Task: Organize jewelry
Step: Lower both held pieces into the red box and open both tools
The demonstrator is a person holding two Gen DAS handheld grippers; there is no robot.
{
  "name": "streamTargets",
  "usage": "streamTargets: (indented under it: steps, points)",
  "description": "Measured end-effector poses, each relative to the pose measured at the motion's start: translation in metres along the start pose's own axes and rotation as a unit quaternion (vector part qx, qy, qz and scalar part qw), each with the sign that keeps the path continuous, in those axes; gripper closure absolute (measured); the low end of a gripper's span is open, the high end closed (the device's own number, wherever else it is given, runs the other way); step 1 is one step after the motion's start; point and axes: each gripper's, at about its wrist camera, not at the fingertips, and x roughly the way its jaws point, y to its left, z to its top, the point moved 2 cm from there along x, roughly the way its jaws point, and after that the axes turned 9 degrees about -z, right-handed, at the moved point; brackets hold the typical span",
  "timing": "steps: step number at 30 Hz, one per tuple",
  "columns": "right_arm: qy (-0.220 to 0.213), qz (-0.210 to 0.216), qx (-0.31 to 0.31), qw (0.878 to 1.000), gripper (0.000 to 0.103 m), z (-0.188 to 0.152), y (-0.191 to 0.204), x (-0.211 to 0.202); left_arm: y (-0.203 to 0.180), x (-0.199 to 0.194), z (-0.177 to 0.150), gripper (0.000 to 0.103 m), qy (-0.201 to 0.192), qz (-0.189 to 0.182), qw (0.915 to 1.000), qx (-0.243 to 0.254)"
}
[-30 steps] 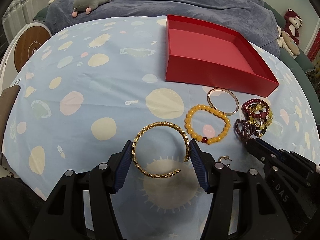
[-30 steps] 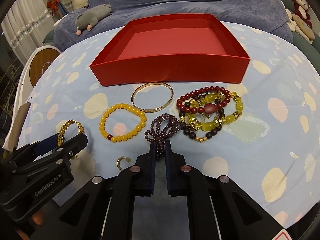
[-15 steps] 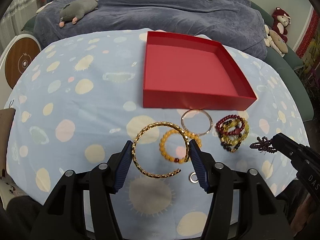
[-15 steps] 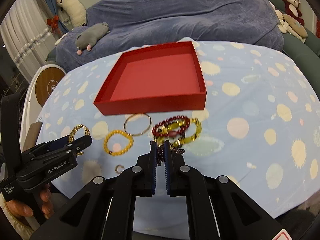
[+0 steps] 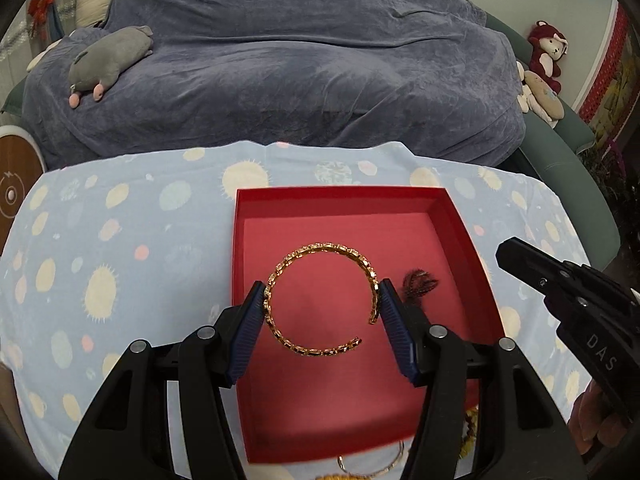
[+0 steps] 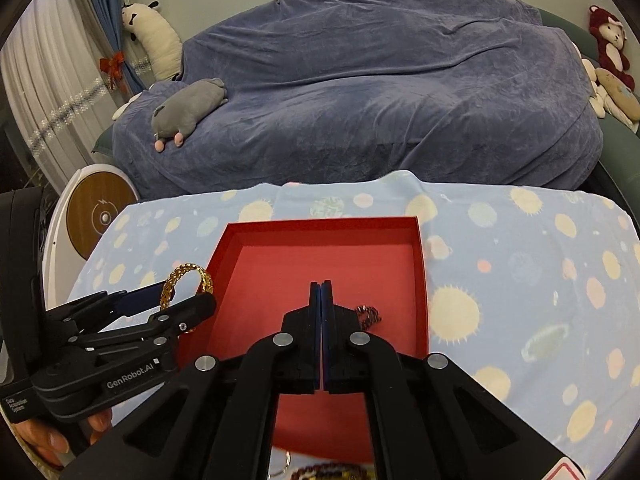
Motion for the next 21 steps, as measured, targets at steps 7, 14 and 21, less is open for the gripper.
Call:
streamTargets:
  steps: [7, 14, 21]
  points:
    - [0.024, -0.007, 0.011, 1.0, 0.103, 0.012, -0.01, 0.054, 0.013, 0.062, 0.025, 0.049, 0.034, 0.018, 0.9993, 0.005]
    - [0.044, -0.006, 0.017, 0.999, 0.099, -0.008, -0.017, 0.064, 0.019, 0.085, 0.02, 0.046, 0.058, 0.022, 0.998, 0.004]
    - [0.04, -0.018, 0.007, 0.999, 0.096, -0.019, -0.013, 0.054, 0.014, 0.071, 0.011, 0.025, 0.032, 0.037, 0.9988, 0.01]
